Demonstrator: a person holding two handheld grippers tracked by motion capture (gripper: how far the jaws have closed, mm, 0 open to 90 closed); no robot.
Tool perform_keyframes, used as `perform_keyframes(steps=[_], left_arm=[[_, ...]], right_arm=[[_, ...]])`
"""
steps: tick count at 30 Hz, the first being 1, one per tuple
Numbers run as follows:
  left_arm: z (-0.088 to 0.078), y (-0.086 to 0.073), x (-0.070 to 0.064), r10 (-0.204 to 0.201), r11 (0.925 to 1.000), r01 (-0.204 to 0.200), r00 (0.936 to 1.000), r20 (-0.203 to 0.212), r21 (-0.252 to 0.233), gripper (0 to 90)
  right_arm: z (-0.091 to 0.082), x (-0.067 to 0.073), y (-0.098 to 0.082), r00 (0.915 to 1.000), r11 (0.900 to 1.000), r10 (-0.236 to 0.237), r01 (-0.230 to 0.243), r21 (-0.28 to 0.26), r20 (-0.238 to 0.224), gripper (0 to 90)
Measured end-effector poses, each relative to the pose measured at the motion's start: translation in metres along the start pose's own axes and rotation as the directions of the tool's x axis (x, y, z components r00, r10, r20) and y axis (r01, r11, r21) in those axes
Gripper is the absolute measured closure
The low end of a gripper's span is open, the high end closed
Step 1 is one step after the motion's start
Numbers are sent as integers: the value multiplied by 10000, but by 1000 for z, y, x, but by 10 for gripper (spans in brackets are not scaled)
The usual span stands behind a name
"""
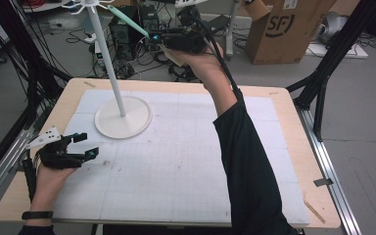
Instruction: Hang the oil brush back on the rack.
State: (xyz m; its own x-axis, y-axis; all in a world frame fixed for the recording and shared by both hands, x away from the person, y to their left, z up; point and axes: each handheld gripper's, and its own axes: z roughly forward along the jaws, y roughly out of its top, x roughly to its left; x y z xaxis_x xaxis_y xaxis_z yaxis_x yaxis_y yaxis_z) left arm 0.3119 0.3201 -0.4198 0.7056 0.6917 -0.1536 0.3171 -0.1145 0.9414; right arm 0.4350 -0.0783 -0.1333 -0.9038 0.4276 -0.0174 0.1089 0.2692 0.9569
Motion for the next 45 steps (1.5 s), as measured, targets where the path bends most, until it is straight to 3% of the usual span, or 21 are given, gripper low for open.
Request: perform_keyframes(steps=[11, 26, 45], left_arm=[[1, 0, 0, 17, 10000, -17, 10000, 4, 7, 157], [3, -1, -1, 8, 10000, -9, 10000, 49, 93, 157], [3, -1, -1, 7, 9999, -7, 10000, 51, 104, 157]], right_arm=[[4, 0, -3, 10000, 10000, -29, 29, 81, 2, 823], [-8, -2, 0, 9999, 9995, -25, 30, -319, 166, 824], [3, -3, -2, 10000, 9998, 57, -58, -166, -13, 823]])
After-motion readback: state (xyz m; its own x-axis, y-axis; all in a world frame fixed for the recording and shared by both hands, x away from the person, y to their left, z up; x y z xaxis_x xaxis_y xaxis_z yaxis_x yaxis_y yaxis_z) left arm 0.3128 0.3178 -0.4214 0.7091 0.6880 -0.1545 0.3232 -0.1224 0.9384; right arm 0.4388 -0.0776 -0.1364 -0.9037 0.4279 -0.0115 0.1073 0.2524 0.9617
